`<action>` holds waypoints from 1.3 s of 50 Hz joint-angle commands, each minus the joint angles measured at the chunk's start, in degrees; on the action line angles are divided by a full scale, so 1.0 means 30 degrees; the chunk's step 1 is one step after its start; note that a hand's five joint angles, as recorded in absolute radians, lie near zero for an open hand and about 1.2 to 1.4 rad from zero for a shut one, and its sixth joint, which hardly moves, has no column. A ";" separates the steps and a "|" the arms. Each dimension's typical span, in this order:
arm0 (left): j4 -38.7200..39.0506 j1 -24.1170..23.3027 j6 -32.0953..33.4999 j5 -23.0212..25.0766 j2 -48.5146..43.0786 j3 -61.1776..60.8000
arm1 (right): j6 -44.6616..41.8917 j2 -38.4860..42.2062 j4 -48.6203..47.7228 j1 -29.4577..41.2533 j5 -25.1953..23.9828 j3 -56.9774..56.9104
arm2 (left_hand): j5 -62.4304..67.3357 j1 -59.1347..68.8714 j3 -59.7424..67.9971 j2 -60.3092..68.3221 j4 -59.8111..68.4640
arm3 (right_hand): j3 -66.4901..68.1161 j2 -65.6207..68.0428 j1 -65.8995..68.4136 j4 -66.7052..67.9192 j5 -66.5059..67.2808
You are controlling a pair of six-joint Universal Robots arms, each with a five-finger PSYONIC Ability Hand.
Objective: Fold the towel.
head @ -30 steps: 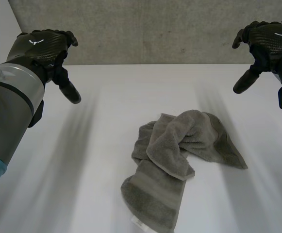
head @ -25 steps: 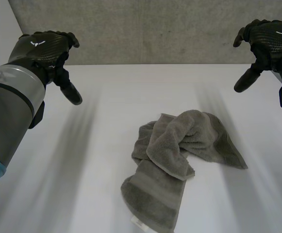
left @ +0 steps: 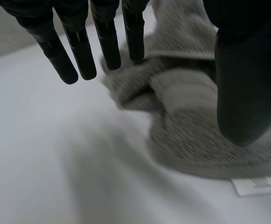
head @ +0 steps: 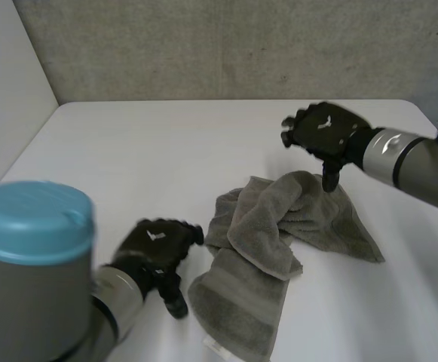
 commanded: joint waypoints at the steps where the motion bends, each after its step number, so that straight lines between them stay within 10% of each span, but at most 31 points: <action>1: 0.1053 -0.0772 -0.0667 -0.0117 -0.2740 0.0939 | -0.2291 0.2398 0.0445 0.0494 0.0378 -0.0334 | -0.4537 -0.1347 -0.1362 -0.1287 -0.1321 | -0.1168 -0.1293 -0.0991 -0.1431 -0.1132; 11: 0.2606 -0.1183 -0.0638 -0.1169 -0.5233 0.2843 | -0.2234 0.3514 0.0181 0.1023 0.0788 -0.0334 | -0.3201 -0.0011 -0.0026 0.0048 0.0015 | 0.5510 0.5385 0.5687 0.5248 0.5546; 20: 0.2960 -0.2442 -0.0199 -0.2722 -0.8162 0.4630 | -0.2088 0.3807 -0.0989 0.1403 0.1344 -0.1035 | 1.4800 1.7990 1.7975 1.8050 1.8016 | 2.2165 2.2040 2.2342 2.1903 2.2201; 29: 0.2901 -0.2385 0.1237 -0.3545 -0.8752 0.6860 | 0.0520 0.2870 -0.2251 0.1639 0.2107 -0.2678 | 1.4800 1.7990 1.7975 1.8050 1.8016 | 2.2165 2.2040 2.2342 2.1903 2.2201; 41: 0.4365 0.3234 0.1677 -0.3458 -0.1990 0.9819 | 1.0071 -0.3482 -1.2328 0.1082 0.4774 0.1825 | 1.4800 1.7990 1.7975 1.8050 1.8016 | 2.2165 2.2040 2.2342 2.1903 2.2201; 56: 0.3575 0.3885 0.1677 -0.1377 -0.1310 0.3168 | 0.1370 -0.5187 -1.1479 0.1199 -0.0266 1.1853 | 1.4800 1.7990 1.7975 1.8050 1.8016 | 2.2165 2.2040 2.2342 2.1903 2.2201; 61: 0.3546 0.4500 0.2204 -0.0850 -0.0929 0.1088 | -0.3074 -0.5186 -1.0196 0.1024 -0.0266 1.4544 | 1.4800 1.7990 1.7975 1.8050 1.8016 | 0.4242 0.4117 0.4419 0.3980 0.4278; 65: 0.3487 0.5814 0.3722 -0.0442 0.0063 -0.0314 | -0.3843 -0.5624 -0.8937 0.0762 -0.0178 1.4258 | 1.4800 1.7990 1.7975 1.8050 1.8016 | -0.0955 -0.1080 -0.0778 -0.1217 -0.0919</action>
